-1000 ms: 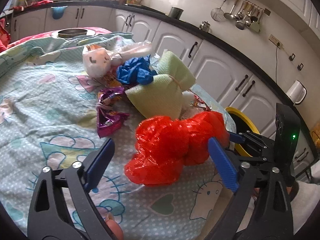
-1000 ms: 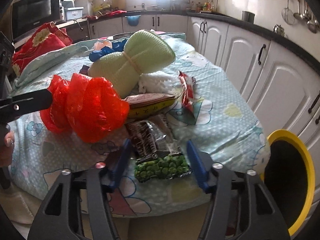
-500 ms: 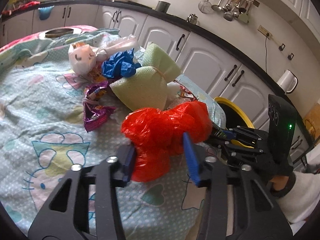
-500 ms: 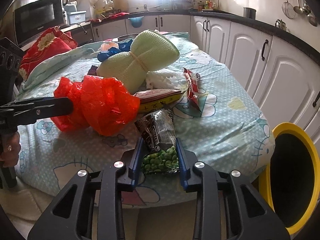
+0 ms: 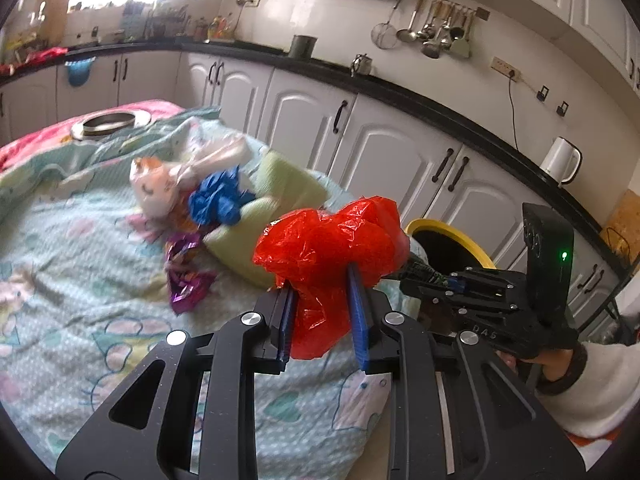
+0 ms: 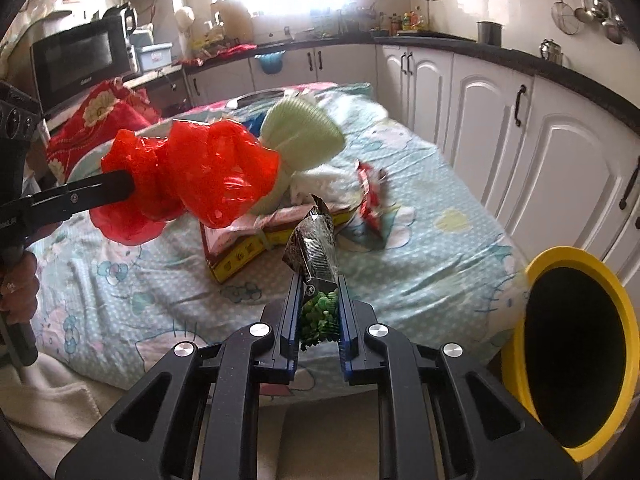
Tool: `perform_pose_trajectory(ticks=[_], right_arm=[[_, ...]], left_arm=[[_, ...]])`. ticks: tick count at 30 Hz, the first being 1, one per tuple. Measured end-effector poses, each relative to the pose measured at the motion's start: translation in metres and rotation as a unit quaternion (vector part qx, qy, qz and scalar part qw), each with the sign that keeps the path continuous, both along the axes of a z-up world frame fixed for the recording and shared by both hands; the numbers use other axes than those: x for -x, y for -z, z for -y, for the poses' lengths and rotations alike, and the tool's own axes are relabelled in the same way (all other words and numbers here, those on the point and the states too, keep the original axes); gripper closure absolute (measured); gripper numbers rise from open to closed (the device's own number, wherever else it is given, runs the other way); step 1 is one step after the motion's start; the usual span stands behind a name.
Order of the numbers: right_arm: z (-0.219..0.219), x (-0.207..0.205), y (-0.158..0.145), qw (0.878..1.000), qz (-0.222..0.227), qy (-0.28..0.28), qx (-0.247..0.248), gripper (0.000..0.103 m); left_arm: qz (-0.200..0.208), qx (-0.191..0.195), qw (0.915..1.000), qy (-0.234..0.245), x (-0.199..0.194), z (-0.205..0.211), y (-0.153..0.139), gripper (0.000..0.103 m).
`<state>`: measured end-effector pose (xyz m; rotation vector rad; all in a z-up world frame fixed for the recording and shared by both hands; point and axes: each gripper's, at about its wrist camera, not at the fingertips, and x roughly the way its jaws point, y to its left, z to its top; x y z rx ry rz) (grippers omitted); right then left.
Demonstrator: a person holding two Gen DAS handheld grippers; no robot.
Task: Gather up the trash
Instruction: 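Grasp the red plastic bag with the left tool while the right tool grasps the green pea snack bag, then carry both items over the yellow bin and open both tools to drop them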
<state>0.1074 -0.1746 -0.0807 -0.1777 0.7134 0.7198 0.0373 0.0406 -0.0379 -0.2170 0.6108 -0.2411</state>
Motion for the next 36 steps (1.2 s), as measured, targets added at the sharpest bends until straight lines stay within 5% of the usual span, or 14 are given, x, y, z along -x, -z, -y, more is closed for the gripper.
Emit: perform_pose_trajectory(ticks=[17,36], right_arm=[[0.081,-0.012,-0.029,0.993,0.021,0.111,-0.037,0.088],[0.186,-0.030,-0.027,0.964,0.006,0.259,-0.067,0.088]], left_arm=[[0.023,-0.001,0.9992,0.032,-0.041,0.052,-0.022,0.086],[-0.011,-0.026,0.9945,0.101,-0.089,0.138,-0.005,0.087]])
